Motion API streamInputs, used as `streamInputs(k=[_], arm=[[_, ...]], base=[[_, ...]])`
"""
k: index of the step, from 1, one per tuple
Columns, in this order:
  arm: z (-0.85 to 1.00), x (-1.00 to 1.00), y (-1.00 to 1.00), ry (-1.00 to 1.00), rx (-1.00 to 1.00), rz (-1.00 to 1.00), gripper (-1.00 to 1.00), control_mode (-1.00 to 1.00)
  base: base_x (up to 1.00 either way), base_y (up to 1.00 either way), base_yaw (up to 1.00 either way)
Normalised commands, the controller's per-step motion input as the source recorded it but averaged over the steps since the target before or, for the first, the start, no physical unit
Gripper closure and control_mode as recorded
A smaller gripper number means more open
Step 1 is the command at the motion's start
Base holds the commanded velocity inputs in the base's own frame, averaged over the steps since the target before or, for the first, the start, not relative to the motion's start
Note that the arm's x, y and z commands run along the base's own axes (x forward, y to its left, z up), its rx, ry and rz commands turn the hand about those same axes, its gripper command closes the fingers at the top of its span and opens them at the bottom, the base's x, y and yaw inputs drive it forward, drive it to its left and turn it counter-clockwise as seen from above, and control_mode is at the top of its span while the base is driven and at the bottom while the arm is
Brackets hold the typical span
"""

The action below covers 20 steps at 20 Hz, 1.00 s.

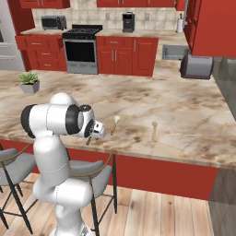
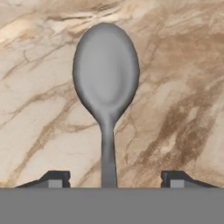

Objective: Pick up the metallic utensils from the counter and place them in the open drawer. Make sure not to pick up any wooden utensils.

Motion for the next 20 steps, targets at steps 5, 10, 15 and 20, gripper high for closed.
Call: streamInputs(k=[5, 10, 15, 20], arm=[[-0.45, 0.05, 0.04, 0.0, -0.01, 0.0, 1.0, -1.0], [-0.21, -0.17, 0.31, -0.01, -0.05, 0.01, 1.0, -1.0], [-0.12, -0.42, 0.52, 0.0, -0.01, 0.01, 1.0, -1.0], [-0.57, -0.02, 0.15, -0.05, 0.12, 0.0, 1.0, -1.0]], base=[[0.0, 0.0, 0.0], [0.0, 0.0, 0.0], [0.0, 0.0, 0.0], [0.0, 0.0, 0.0]])
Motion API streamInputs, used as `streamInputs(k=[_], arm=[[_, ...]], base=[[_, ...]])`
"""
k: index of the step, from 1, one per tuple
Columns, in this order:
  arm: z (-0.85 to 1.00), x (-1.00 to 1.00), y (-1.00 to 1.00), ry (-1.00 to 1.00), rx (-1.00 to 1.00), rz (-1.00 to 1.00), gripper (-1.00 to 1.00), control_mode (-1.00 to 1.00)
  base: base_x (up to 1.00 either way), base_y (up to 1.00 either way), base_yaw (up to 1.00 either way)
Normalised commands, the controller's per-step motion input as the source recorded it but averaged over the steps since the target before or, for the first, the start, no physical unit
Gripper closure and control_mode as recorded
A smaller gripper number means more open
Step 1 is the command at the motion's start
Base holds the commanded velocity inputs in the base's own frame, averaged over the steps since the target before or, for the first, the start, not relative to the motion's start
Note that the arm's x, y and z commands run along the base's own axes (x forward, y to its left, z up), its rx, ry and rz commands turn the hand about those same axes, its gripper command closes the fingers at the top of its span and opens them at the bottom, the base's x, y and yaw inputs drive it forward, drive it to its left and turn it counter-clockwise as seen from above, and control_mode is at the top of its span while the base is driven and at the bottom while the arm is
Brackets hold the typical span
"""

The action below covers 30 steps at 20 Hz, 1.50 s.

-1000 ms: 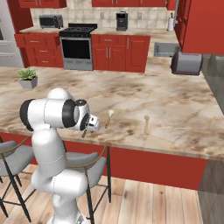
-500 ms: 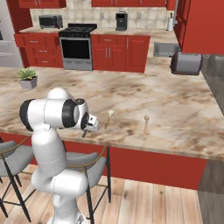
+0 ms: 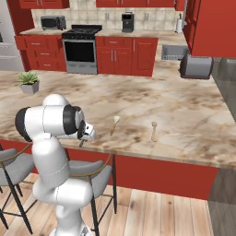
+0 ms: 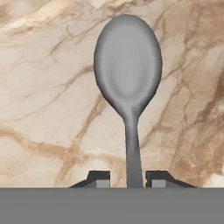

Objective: Pick up the metallic utensils from the counter and place them in the open drawer. Make sure not to pick up any wooden utensils.

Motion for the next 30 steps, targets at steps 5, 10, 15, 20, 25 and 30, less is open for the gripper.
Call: streamInputs(k=[5, 10, 15, 20, 25, 30], arm=[[-0.42, 0.0, 0.0, -0.01, 0.01, 0.0, 1.0, -1.0], [0.04, 0.0, -0.02, 0.0, 0.0, 0.0, 1.0, -1.0], [0.62, -0.18, -0.03, 0.0, -0.03, -0.01, 1.0, -1.0], [0.91, -0.25, -0.16, 0.0, -0.03, 0.0, 1.0, -1.0], [0.66, -0.28, -0.43, 0.0, 0.0, 0.0, 1.0, -1.0], [0.6, -0.35, -0.34, 0.0, 0.0, 0.0, 1.0, -1.0]], base=[[0.0, 0.0, 0.0], [0.0, 0.0, 0.0], [0.0, 0.0, 0.0], [0.0, 0.0, 0.0], [0.0, 0.0, 0.0], [0.0, 0.0, 0.0]])
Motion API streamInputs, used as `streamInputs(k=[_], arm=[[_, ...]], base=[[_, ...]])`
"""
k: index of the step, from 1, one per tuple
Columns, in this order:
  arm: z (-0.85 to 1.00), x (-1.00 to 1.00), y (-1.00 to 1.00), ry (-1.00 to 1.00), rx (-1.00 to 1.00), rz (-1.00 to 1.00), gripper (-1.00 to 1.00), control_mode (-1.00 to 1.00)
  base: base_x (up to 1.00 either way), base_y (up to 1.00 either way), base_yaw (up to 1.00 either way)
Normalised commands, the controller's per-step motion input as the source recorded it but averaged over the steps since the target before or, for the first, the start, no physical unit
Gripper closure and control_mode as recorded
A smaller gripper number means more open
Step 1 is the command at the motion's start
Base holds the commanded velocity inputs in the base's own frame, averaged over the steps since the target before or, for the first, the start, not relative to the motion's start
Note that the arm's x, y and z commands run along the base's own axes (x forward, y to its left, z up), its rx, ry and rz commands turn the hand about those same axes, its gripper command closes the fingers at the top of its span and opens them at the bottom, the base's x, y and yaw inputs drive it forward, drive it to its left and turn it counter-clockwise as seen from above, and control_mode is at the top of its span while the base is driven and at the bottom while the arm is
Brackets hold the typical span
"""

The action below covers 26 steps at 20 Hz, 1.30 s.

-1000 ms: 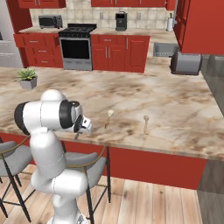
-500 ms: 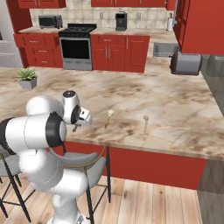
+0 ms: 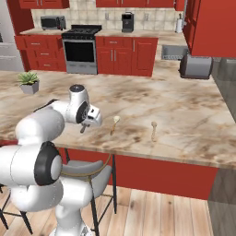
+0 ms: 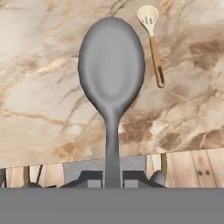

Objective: Pick up the metallic utensils from the counter and place them in the open drawer. Make sure not to pick up any wooden utensils.

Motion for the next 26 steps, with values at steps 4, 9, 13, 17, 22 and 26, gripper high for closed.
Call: streamInputs(k=[4, 9, 13, 17, 22, 26], arm=[[0.35, -0.65, -0.08, -0.01, 0.0, 0.0, 1.0, -1.0], [0.18, -0.67, 0.0, -0.06, 0.0, 0.0, 1.0, -1.0], [0.22, -0.43, 0.0, -0.05, 0.0, 0.0, 1.0, -1.0], [0.49, -0.25, 0.0, -0.03, 0.0, 0.0, 1.0, -1.0], [0.61, -0.23, 0.0, -0.05, 0.0, 0.0, 1.0, -1.0], [0.73, -0.24, 0.0, -0.08, 0.0, 0.0, 1.0, -1.0]], base=[[0.0, 0.0, 0.0], [0.0, 0.0, 0.0], [0.0, 0.0, 0.0], [0.0, 0.0, 0.0], [0.0, 0.0, 0.0], [0.0, 0.0, 0.0]])
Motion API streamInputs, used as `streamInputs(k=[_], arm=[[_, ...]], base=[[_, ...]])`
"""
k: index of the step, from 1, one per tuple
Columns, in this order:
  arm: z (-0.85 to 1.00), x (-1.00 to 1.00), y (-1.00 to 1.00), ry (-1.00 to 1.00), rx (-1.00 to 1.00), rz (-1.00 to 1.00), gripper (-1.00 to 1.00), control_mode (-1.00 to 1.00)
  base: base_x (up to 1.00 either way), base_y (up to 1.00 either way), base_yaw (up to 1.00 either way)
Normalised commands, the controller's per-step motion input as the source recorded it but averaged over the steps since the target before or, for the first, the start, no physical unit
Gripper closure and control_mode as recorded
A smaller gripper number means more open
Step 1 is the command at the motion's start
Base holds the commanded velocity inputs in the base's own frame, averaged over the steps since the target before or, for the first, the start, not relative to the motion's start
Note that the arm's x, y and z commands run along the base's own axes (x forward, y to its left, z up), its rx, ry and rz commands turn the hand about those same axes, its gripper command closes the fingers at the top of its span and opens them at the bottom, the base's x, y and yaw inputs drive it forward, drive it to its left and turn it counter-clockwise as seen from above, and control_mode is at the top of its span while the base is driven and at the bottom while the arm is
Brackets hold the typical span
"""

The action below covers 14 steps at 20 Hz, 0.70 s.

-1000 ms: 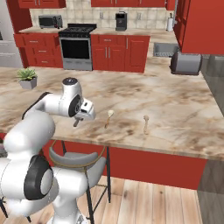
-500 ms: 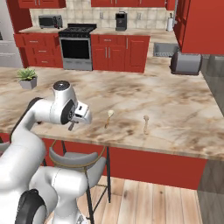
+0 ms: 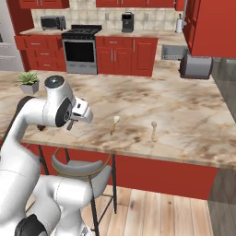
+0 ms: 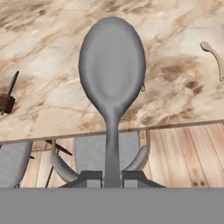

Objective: Pick up the metallic utensils from the counter and place them in the open drawer. Make sure not to pick up any wooden utensils.

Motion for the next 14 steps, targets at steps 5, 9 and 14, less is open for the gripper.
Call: streamInputs(k=[5, 9, 14], arm=[[0.78, -0.26, 0.0, -0.1, 0.0, 0.0, 1.0, -1.0], [0.14, -0.09, 0.02, -0.04, 0.0, 0.0, 1.0, 1.0], [0.0, 0.0, 0.0, 0.0, 0.0, 0.0, 1.0, 1.0]], base=[[0.0, 0.0, 0.0], [-0.29, 0.08, 0.0], [-0.6, 0.67, 0.0]])
